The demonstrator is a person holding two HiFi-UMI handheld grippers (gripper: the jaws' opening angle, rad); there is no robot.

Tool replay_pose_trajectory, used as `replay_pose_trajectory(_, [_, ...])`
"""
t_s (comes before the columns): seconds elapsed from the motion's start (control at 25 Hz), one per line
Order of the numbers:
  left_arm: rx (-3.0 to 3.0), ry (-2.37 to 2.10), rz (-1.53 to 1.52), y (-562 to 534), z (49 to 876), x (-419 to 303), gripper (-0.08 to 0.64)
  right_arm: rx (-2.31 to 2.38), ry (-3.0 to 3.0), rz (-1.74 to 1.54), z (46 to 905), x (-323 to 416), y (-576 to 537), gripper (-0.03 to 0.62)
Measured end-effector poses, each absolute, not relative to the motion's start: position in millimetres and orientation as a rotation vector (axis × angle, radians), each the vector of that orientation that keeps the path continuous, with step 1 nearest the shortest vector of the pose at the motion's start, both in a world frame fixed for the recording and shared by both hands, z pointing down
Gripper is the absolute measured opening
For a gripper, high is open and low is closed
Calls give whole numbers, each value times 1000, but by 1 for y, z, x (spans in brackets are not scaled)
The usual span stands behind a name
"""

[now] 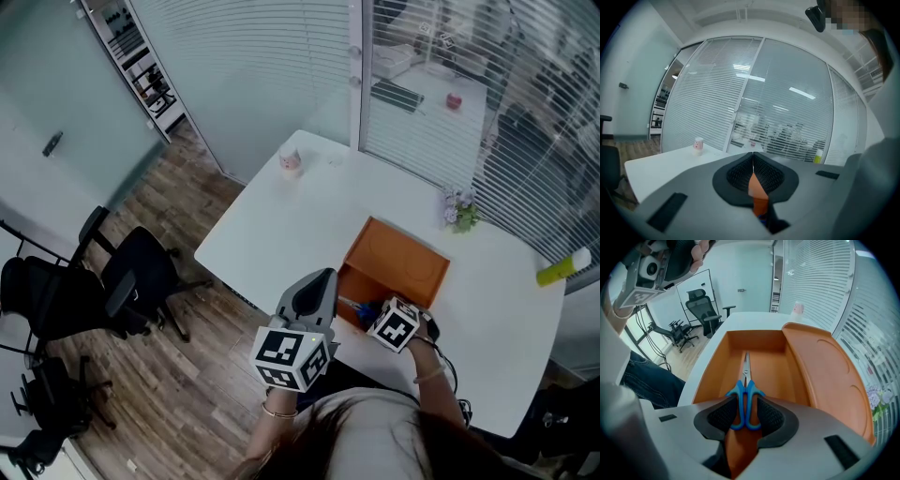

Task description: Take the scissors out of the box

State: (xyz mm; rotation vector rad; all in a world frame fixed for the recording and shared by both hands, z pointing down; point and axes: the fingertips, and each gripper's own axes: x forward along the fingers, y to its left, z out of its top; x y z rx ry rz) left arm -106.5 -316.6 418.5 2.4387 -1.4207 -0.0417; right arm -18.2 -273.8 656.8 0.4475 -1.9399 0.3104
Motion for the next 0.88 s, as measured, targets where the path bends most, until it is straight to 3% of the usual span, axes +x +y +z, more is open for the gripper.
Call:
replay_pose_trajectory(0.2, [2441, -1415, -39, -317, 419, -103, 20, 447, -1948, 321, 656, -16, -275, 117])
replay_pose_trajectory(0.88, [2416, -1449, -21, -309, 421, -106, 20, 490, -2002, 267, 637, -15, -276, 110])
